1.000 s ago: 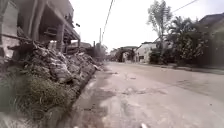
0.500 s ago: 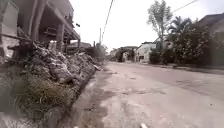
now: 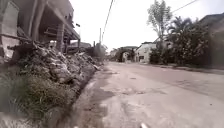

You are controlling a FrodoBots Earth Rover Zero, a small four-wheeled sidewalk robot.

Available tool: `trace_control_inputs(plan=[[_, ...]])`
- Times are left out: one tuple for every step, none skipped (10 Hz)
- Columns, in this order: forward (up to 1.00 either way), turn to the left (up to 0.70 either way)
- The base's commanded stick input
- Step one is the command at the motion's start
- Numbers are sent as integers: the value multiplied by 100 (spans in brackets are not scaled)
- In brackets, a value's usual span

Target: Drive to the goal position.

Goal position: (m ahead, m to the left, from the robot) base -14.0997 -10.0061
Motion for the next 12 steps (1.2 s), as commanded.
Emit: trace_control_inputs(plan=[[4, 0], [4, 0], [5, 0], [4, 0], [4, 0], [4, 0], [4, 0], [4, 0], [4, 0], [4, 0], [4, 0], [5, 0]])
